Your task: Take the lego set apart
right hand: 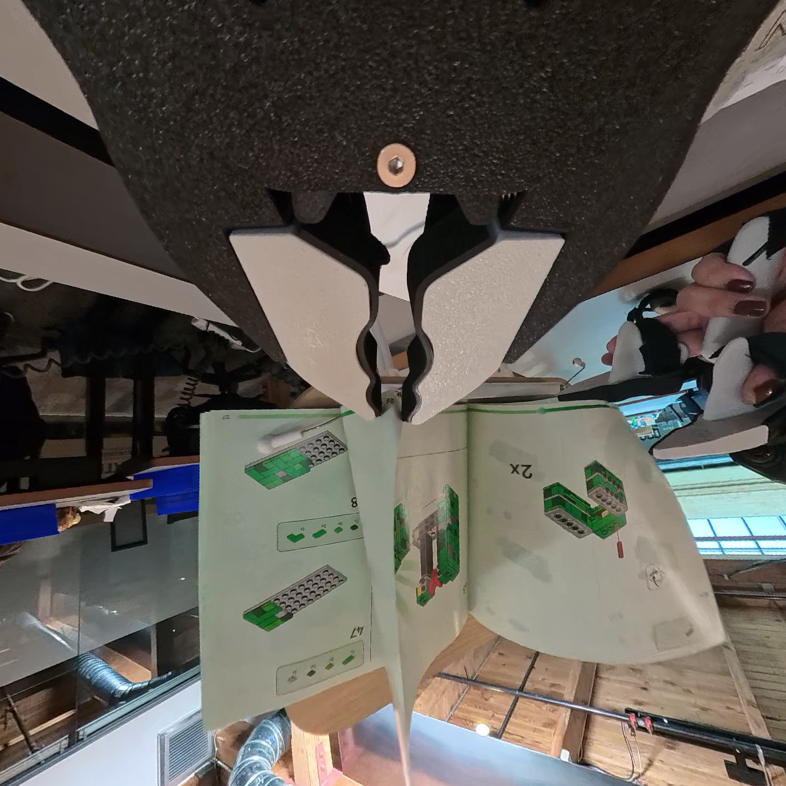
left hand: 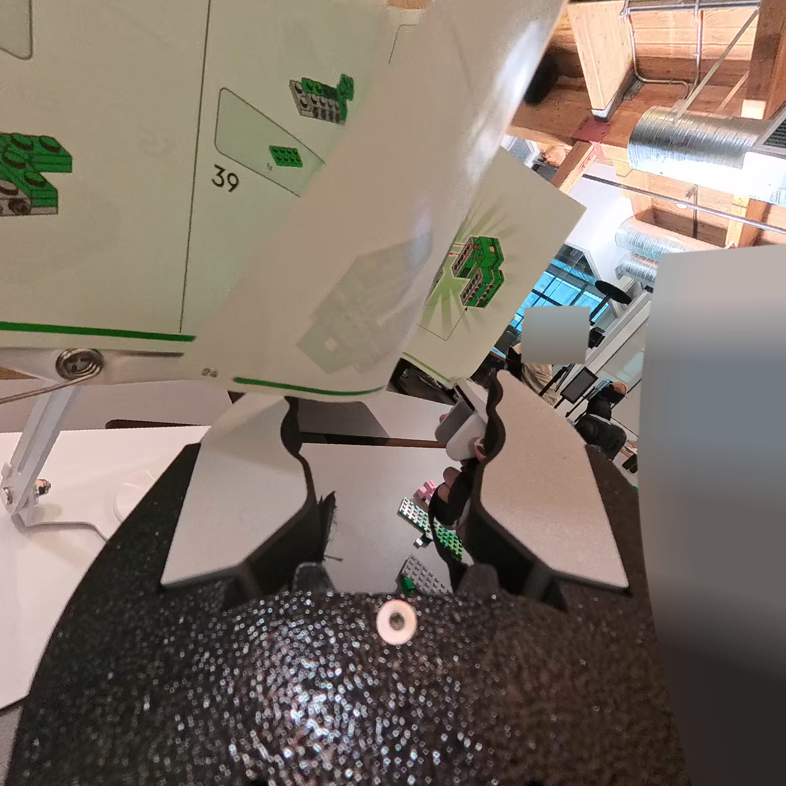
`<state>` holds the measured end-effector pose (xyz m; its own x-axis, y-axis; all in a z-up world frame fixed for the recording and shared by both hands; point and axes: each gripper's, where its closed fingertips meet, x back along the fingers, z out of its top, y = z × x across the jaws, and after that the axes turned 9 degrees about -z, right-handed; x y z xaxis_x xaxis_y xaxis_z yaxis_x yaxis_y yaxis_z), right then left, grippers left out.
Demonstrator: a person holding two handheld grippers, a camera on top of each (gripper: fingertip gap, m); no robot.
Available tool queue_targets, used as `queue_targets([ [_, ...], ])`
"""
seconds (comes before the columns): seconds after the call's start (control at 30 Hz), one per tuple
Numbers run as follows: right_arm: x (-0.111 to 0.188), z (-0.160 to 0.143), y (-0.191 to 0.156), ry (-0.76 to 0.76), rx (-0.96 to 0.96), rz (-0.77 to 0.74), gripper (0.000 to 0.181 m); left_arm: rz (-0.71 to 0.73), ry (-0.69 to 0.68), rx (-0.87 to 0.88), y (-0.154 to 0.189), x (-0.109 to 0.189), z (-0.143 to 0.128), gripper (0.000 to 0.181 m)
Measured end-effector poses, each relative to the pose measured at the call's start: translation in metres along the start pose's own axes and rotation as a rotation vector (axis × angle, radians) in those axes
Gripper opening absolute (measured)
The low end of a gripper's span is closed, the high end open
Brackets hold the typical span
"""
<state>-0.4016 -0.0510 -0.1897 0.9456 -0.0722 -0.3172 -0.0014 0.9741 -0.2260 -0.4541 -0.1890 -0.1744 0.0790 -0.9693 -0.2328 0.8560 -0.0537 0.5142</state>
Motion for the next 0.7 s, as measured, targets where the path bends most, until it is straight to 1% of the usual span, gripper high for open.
queue_targets([
  [0.27,-0.0007,-0.0016,-0.0004,-0.001,0.008,-0.008,0.008,0.021,0.013,0.03,-0.0081,0.0037,-0.0002,0.085],
  [0.7,-0.0013,-0.003,-0.0006,-0.006,0.0,-0.006,0.008,0.019,0.012,0.041,-0.0077,0.0038,-0.0003,0.085],
])
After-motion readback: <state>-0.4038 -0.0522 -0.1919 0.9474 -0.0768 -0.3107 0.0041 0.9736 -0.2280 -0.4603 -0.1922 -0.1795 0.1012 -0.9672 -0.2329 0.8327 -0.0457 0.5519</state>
